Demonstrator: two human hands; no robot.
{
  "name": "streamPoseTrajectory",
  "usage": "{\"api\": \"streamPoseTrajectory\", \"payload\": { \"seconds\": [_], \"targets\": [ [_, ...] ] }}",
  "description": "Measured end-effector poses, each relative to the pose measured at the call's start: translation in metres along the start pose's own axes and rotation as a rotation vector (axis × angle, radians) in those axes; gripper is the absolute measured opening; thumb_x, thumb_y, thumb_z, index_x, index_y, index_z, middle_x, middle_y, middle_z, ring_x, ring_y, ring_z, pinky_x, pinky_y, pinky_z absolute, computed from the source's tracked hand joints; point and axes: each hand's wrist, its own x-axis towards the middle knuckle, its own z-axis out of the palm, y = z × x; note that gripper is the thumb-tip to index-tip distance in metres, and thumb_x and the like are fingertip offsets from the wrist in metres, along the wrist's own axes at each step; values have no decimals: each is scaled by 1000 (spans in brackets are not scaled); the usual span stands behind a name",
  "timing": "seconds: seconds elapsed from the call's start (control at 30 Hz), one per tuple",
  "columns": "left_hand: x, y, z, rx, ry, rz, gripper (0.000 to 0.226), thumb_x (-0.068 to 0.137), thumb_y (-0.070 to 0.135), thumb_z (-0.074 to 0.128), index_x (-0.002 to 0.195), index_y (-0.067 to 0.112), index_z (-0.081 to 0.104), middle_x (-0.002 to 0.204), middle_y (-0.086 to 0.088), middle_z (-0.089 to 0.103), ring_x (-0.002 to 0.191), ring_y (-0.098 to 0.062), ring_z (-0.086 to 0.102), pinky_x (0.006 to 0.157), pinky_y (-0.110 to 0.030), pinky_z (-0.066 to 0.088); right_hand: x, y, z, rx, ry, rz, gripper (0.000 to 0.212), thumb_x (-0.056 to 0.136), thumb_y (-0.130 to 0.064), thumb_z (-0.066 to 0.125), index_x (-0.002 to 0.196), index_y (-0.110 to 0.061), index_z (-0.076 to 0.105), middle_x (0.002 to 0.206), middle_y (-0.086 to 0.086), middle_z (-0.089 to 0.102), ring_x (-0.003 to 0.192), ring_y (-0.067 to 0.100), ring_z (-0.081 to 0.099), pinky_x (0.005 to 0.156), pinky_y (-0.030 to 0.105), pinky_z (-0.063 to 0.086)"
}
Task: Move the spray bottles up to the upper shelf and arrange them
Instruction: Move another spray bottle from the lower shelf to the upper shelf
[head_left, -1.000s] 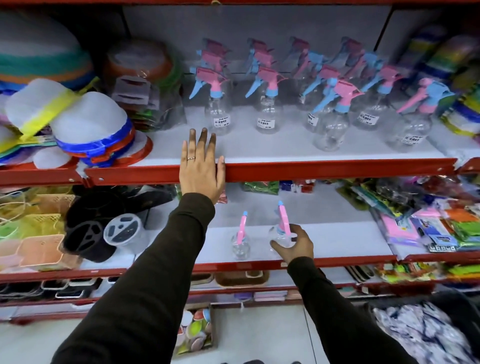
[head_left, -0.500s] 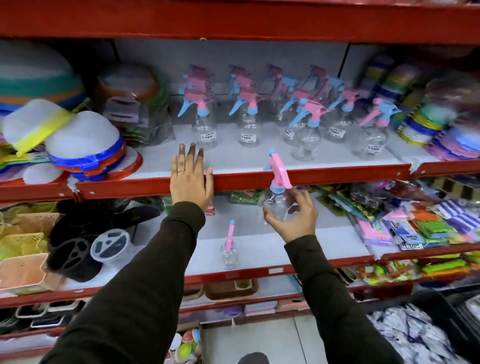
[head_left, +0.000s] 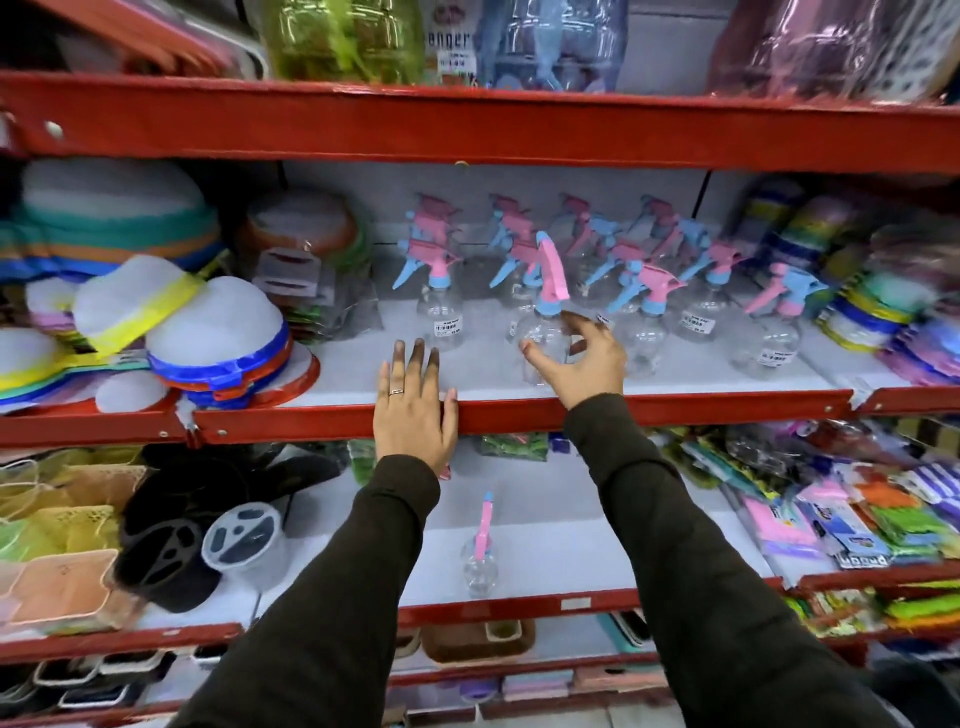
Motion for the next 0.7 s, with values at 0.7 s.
{"api": "streamPoseTrajectory", "payload": {
  "seconds": [0.7],
  "targets": [
    [1, -2, 2, 14, 22, 14, 58, 99, 36, 33, 147, 6, 46, 164, -11, 28, 154, -33, 17, 125, -40, 1, 7, 10, 15, -97, 44, 61, 71, 56, -61, 82, 106, -19, 54, 111, 5, 53, 107, 26, 55, 95, 41, 51]
  ]
}}
